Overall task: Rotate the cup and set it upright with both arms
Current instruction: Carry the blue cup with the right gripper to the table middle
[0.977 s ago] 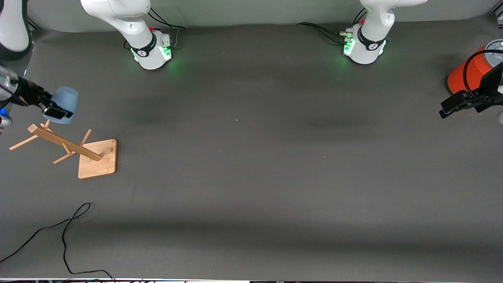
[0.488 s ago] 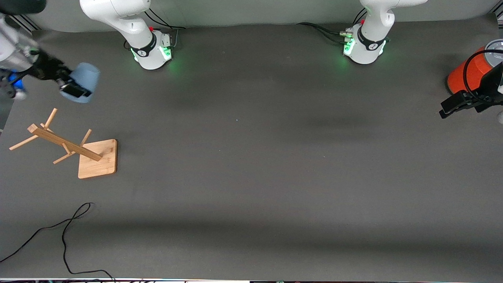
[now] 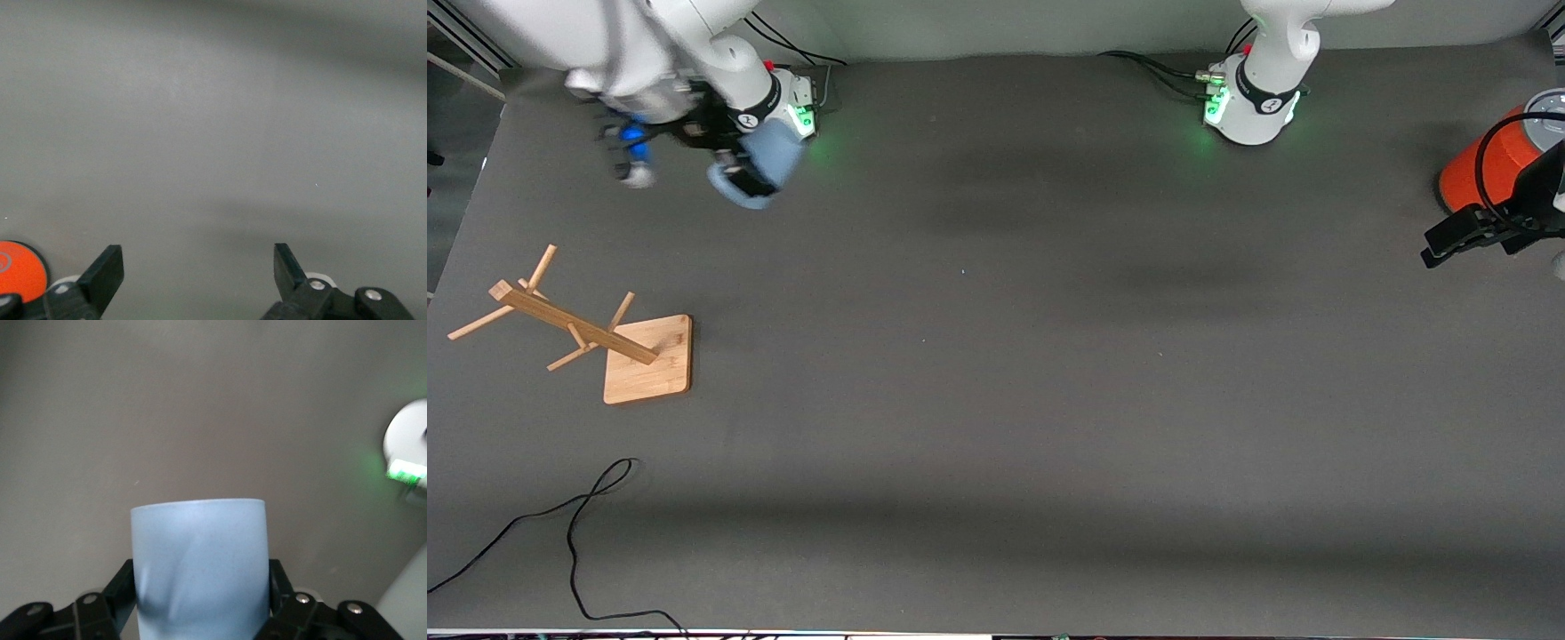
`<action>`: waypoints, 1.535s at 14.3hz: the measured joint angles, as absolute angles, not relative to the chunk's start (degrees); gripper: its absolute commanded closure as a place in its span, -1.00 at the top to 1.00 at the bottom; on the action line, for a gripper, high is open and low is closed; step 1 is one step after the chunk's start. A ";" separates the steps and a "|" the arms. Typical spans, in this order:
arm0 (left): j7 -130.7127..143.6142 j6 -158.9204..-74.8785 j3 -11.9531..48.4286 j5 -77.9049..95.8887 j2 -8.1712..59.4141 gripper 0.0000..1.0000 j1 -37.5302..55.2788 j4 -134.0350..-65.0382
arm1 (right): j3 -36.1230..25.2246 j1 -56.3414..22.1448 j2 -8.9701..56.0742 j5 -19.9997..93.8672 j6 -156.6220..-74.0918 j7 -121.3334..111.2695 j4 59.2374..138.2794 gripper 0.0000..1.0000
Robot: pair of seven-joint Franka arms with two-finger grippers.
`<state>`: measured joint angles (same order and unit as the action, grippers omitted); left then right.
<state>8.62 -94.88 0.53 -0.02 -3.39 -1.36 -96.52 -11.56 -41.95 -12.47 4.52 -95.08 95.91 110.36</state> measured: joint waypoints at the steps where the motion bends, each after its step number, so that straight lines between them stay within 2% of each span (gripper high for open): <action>1: 8.62 -94.88 0.53 -0.02 -3.39 1.00 -1.36 -96.52 | -11.54 -44.95 -8.55 4.62 -95.82 100.67 106.65 -0.16; 5: 8.62 -94.88 0.52 -0.02 -3.38 1.00 -1.36 -96.51 | -11.45 -53.50 9.84 5.10 -96.89 116.81 89.19 -0.16; 11: 8.62 -94.88 0.50 -0.02 -3.33 1.00 -1.36 -96.48 | -11.42 -58.88 34.63 6.03 -99.76 135.13 67.90 -0.16; 16: 8.62 -94.88 0.48 -0.02 -3.24 1.00 -1.36 -96.46 | -11.51 -62.28 47.69 5.80 -108.50 144.80 62.33 -0.16; 22: 8.62 -94.88 0.49 -0.02 -3.18 1.00 -1.36 -96.41 | -11.59 -65.44 57.00 3.10 -114.74 152.42 60.33 -0.16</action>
<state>8.62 -94.88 0.49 -0.02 -3.18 -1.36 -96.41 -11.59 -65.44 57.00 3.10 -114.74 152.42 60.33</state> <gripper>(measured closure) 0.000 0.189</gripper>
